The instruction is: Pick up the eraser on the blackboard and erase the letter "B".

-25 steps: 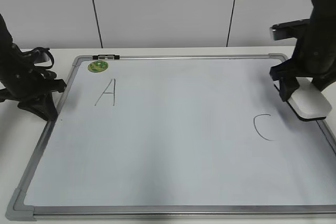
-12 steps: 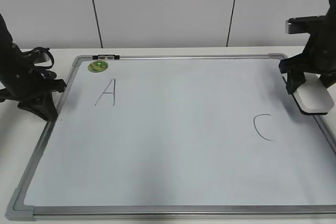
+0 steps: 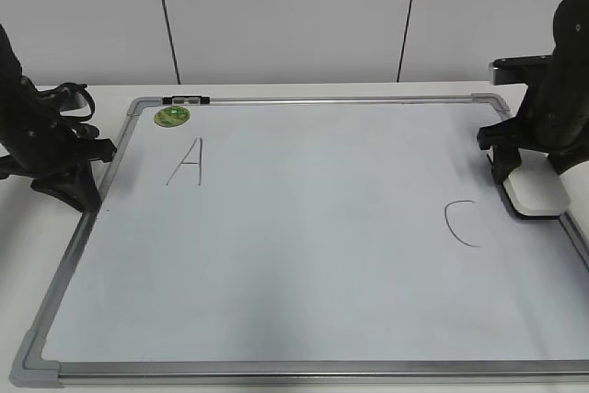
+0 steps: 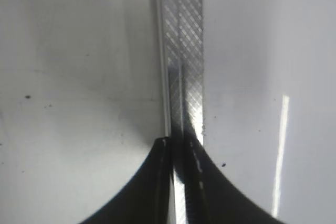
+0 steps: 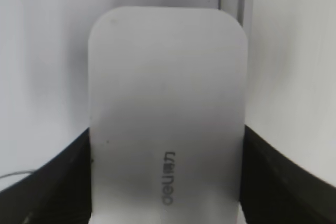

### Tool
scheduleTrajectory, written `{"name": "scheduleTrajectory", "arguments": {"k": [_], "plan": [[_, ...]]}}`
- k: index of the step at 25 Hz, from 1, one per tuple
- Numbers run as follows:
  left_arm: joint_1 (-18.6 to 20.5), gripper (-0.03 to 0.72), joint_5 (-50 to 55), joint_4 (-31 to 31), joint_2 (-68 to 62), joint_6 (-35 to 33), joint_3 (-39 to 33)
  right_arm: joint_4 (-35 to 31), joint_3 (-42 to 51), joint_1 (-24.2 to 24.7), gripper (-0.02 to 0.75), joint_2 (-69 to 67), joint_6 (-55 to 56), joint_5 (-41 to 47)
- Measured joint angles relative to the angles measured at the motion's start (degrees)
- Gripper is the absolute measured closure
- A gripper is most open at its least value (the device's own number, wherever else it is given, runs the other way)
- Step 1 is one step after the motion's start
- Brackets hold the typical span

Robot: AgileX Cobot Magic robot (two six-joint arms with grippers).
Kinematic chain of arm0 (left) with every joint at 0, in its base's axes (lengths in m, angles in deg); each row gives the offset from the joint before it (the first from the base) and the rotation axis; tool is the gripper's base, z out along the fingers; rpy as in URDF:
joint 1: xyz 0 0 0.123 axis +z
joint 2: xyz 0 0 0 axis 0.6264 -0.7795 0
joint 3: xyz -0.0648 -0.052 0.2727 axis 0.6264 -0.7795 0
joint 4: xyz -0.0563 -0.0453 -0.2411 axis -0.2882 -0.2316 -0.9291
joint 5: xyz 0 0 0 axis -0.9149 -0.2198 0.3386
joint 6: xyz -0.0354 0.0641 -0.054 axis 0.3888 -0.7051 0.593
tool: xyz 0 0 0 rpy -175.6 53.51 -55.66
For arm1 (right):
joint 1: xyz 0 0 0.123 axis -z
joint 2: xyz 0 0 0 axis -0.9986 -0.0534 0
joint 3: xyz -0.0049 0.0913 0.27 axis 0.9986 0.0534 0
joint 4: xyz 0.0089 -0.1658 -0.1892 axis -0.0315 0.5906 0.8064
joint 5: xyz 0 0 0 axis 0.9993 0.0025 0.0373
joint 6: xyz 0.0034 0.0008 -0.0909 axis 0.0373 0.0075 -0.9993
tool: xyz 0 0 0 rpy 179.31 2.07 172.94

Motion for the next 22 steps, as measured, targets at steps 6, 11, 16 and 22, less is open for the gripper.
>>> {"name": "scheduleTrajectory", "arguments": {"k": [6, 11, 16, 22], "plan": [[0.00, 0.657, 0.00, 0.00, 0.00, 0.00, 0.00, 1.07, 0.00, 0.00, 0.205, -1.85, 0.36, -0.53], [0.00, 0.657, 0.00, 0.00, 0.00, 0.00, 0.00, 1.44, 0.00, 0.00, 0.185, -1.85, 0.47, -0.75], [0.00, 0.655, 0.00, 0.00, 0.00, 0.00, 0.00, 1.44, 0.00, 0.00, 0.120, -1.85, 0.58, -0.38], [0.00, 0.636, 0.00, 0.00, 0.00, 0.00, 0.00, 1.44, 0.00, 0.00, 0.117, 0.88, 0.58, 0.98]]}}
